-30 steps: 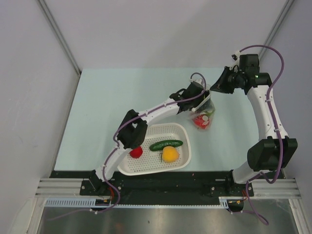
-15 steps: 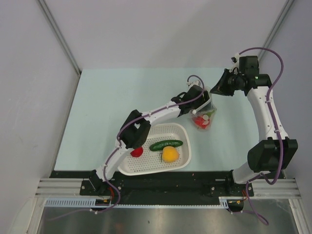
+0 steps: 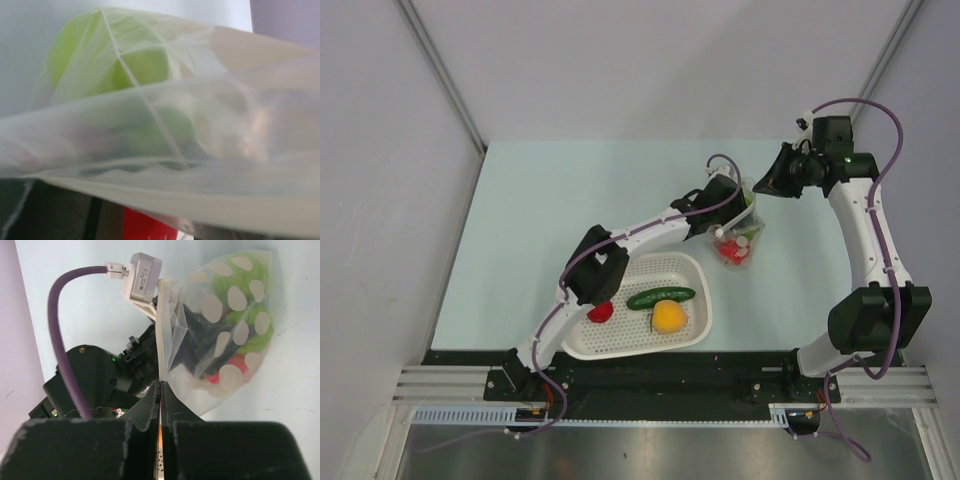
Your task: Open the zip-top bag and remove the fake food
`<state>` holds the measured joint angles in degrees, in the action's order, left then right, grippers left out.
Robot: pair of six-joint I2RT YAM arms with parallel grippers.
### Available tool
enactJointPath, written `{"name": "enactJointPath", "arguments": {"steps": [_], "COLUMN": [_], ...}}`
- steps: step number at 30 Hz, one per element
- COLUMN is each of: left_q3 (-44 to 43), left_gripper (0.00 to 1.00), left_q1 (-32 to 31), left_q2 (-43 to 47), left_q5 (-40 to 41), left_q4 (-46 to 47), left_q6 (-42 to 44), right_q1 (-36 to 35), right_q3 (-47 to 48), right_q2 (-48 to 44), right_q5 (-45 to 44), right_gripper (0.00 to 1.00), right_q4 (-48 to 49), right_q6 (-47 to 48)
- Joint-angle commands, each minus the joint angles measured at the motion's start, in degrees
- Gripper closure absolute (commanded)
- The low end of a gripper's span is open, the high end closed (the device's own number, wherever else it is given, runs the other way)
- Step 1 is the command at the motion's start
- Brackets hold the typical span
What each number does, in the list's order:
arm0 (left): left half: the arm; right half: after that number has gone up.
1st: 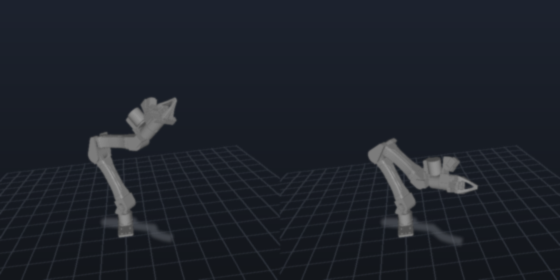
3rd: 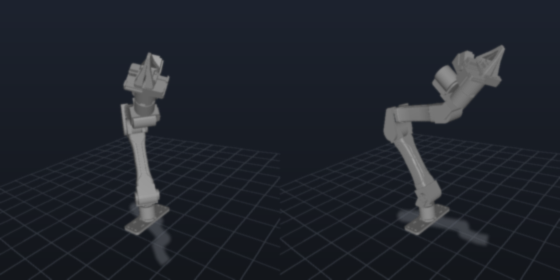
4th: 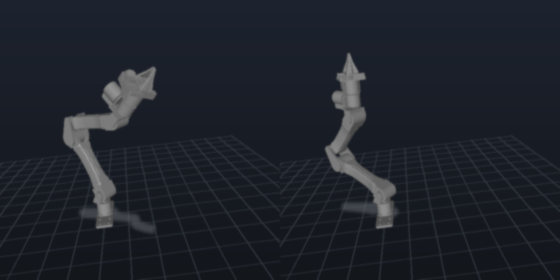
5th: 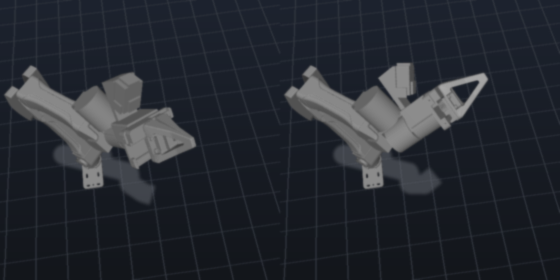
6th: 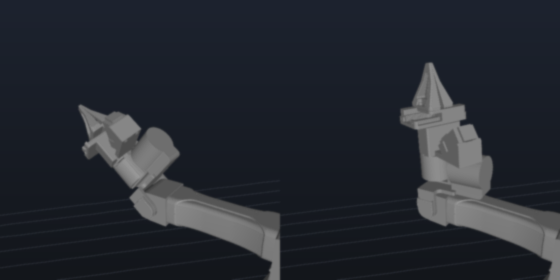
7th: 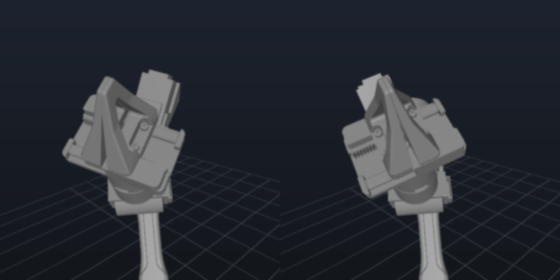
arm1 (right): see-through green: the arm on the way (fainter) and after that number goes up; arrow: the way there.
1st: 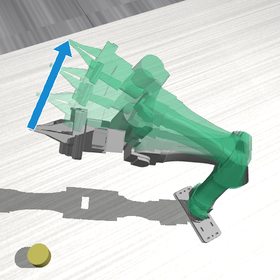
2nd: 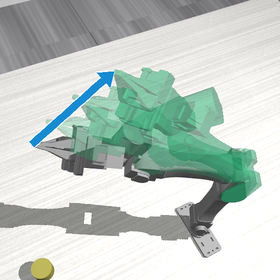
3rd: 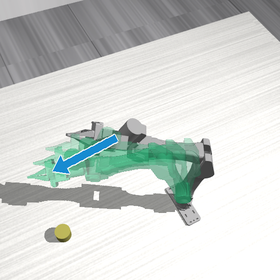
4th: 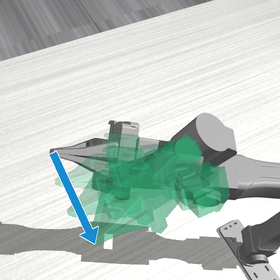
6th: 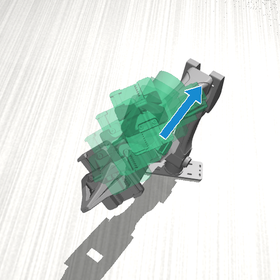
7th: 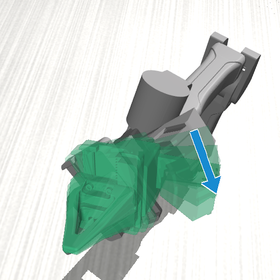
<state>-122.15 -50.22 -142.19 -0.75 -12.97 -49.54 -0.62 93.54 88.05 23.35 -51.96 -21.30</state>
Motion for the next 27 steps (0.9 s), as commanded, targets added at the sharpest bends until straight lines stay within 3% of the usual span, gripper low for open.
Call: {"name": "enactJointPath", "arguments": {"steps": [1,3,11,17,27], "left_q3": [0.5,0.2,-0.7,-4.0,7.0], "left_gripper": [0.94,1.00,1.00,1.00,1.00], "left_q1": [0.4,0.4,0.6,1.2,1.2], "left_q2": [7.3,8.4,13.4,17.2,35.2], "left_q5": [-0.4,-0.3,-1.8,-1.3,5.0], "left_q4": [-0.9,-1.3,-4.6,-12.5,-23.3], "left_q6": [6.1,8.0,12.4,16.6,28.0], "right_q1": [2.1,2.5,2.9,4.0,5.3], "right_q3": [-0.8,-1.5,-2.7,-2.1,0.0], "right_q2": [-2.6,-2.6,-2.0,-1.2,1.9], "right_q5": [0.3,-0.2,-1.5,-1.5,-1.3], "right_gripper": [1.00,1.00,1.00,1.00,1.00], "right_q4": [0.9,1.5,3.4,4.1,3.5], "right_q6": [1.5,2.0,2.4,2.8,2.6]}}
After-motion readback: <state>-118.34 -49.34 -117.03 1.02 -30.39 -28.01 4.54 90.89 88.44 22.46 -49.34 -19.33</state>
